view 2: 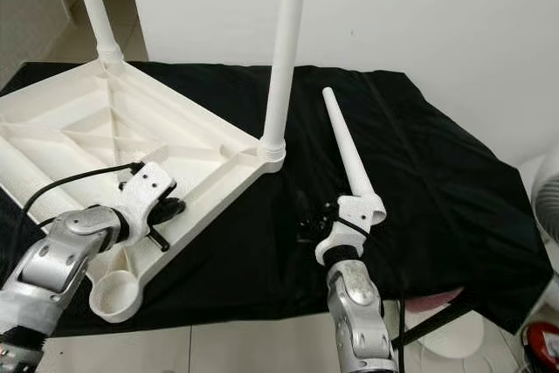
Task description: Building children table
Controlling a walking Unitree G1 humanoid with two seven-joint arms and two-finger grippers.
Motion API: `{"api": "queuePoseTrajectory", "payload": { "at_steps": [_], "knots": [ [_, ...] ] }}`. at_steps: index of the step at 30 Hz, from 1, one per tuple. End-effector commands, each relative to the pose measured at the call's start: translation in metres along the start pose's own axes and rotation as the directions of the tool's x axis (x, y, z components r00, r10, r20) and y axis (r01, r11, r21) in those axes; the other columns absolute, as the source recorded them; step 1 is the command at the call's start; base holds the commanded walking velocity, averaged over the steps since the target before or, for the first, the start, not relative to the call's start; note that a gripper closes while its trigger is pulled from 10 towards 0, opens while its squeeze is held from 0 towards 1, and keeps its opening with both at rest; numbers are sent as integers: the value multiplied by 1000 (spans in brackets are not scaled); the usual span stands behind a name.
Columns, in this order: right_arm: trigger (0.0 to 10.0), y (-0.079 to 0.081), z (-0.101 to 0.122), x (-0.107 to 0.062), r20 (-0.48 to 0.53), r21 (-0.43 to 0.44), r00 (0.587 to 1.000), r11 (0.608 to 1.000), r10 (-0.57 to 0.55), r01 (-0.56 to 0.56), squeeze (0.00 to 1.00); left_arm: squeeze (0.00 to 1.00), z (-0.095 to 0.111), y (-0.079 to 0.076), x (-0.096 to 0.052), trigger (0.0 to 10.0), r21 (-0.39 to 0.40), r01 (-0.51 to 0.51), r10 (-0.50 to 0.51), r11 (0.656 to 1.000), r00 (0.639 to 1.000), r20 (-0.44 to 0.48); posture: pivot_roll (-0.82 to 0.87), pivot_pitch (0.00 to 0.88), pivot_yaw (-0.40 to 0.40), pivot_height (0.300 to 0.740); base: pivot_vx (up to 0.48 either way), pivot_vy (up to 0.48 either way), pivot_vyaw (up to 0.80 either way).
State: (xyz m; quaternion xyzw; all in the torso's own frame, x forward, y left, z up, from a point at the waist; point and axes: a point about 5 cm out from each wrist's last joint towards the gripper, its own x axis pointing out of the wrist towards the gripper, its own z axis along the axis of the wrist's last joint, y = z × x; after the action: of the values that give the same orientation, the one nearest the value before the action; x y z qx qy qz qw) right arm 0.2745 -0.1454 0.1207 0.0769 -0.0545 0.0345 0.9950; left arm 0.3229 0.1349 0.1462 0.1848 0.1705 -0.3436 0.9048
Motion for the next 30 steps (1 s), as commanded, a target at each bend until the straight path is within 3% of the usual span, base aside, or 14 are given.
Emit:
{"api": "queuePoseTrajectory", "payload": {
  "at_steps": [1,8,9,10,11,12,13,14,21,22,26,27,30],
  "knots": [
    [10000,3,-1,-1,-3,-2,1000,1000,-1,1,0,0,12,-4,13,0,24,-102,100,995,994,50,49,81,-54,740,0,0,0],
    [10000,6,-1,1,4,13,1000,1000,-14,14,0,0,49,-21,45,0,25,-102,98,994,986,132,26,80,-51,740,0,0,0],
    [10000,7,-1,1,5,16,1000,1000,-15,15,0,0,56,-24,52,1176,25,-107,102,994,985,142,26,80,-51,740,0,0,0],
    [10000,7,-1,1,5,16,1000,1000,-15,15,0,0,56,-24,52,1176,25,-107,102,994,985,142,26,80,-51,740,0,0,0],
    [10000,8,-1,1,6,16,1000,1000,-15,15,0,0,64,-28,57,7059,28,-109,103,994,982,158,13,80,-49,740,0,0,0],
    [10000,8,-1,1,6,16,1000,1000,-15,15,0,0,64,-28,57,7059,28,-109,103,994,982,158,13,80,-49,740,0,0,0],
    [10000,8,-1,2,7,16,1000,1000,-15,15,0,0,69,-31,60,9647,29,-110,103,994,980,168,10,80,-50,740,0,0,0],
    [10000,8,-1,1,7,15,1000,1000,-15,15,0,0,75,-34,63,10000,32,-102,94,994,979,181,8,81,-47,740,0,0,0],
    [10000,8,-1,1,6,12,1000,1000,-15,15,0,0,79,-40,61,10000,6,-17,15,1000,976,218,14,85,-49,740,0,0,0],
    [10000,8,-1,2,5,12,1000,1000,-14,14,0,1000,78,-40,59,10000,-16,10,-6,1000,972,234,26,86,-53,740,0,0,0],
    [10000,9,-1,4,4,11,1000,1000,-10,10,0,1000,79,-37,49,10000,-50,48,-31,998,956,291,37,86,-56,740,0,0,0],
    [10000,9,-1,5,4,11,1000,1000,-8,8,0,0,78,-33,45,10000,-55,44,-25,998,951,309,42,86,-59,740,0,0,0],
    [10000,9,-1,6,4,11,1000,1000,-4,4,0,0,77,-25,39,10000,-77,16,11,997,944,331,46,86,-60,740,0,0,0]
  ]
}}
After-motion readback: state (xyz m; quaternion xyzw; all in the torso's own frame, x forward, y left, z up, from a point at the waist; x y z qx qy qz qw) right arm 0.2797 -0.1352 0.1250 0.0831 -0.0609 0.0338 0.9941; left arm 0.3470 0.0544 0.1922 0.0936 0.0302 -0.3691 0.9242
